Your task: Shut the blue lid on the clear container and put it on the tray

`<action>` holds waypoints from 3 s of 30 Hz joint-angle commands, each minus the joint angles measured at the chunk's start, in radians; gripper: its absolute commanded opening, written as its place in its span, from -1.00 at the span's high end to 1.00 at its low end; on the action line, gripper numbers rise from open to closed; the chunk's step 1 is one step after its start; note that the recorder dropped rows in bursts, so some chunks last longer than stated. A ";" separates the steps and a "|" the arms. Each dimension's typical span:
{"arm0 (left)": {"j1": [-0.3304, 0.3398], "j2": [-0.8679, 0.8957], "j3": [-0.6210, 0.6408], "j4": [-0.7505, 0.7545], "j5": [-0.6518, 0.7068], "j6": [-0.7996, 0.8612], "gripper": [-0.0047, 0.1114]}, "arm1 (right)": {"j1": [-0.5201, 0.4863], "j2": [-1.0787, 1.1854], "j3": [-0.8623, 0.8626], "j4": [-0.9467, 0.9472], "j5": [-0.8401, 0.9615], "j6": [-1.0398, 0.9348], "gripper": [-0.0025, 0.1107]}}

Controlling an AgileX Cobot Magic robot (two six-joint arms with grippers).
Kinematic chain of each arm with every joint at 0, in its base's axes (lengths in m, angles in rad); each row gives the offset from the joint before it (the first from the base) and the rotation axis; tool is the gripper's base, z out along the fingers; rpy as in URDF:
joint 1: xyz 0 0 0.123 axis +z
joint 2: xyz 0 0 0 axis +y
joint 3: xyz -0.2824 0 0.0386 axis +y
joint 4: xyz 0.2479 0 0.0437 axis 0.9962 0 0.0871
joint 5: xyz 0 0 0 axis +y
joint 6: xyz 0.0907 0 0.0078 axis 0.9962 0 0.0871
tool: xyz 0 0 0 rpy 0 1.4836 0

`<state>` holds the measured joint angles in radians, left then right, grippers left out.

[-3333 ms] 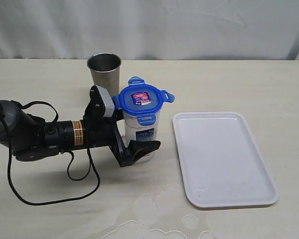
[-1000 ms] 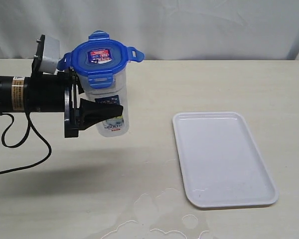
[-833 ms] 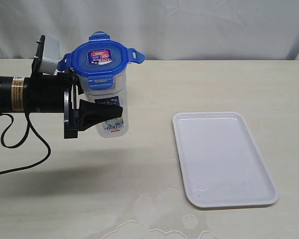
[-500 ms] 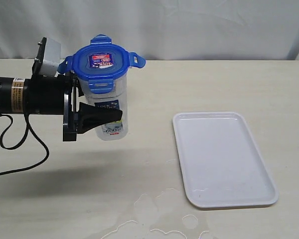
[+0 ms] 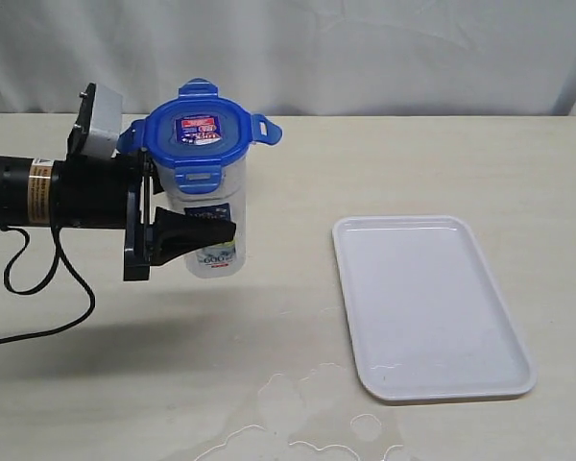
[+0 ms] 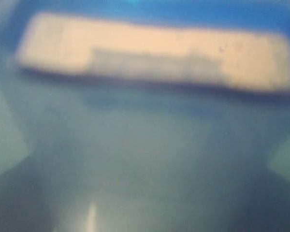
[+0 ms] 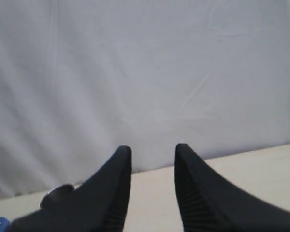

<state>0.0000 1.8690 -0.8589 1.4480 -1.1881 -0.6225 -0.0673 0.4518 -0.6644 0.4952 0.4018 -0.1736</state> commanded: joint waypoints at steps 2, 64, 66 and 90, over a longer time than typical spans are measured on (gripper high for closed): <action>0.000 0.001 -0.003 -0.007 -0.020 0.048 0.92 | 0.001 0.301 -0.271 -0.013 0.258 -0.064 0.25; 0.000 0.009 -0.003 -0.038 0.071 0.064 0.92 | 0.536 1.275 -0.719 0.353 0.388 -0.198 0.15; 0.000 0.009 -0.003 -0.038 0.071 0.064 0.92 | 0.536 1.280 -0.719 0.343 0.380 -0.205 0.15; 0.000 0.129 -0.003 -0.146 -0.033 0.118 0.92 | 0.534 1.251 -0.719 0.230 0.342 -0.200 0.14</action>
<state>0.0000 1.9468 -0.8569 1.3830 -1.1469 -0.5440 0.4674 1.7071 -1.3834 0.7335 0.7431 -0.3577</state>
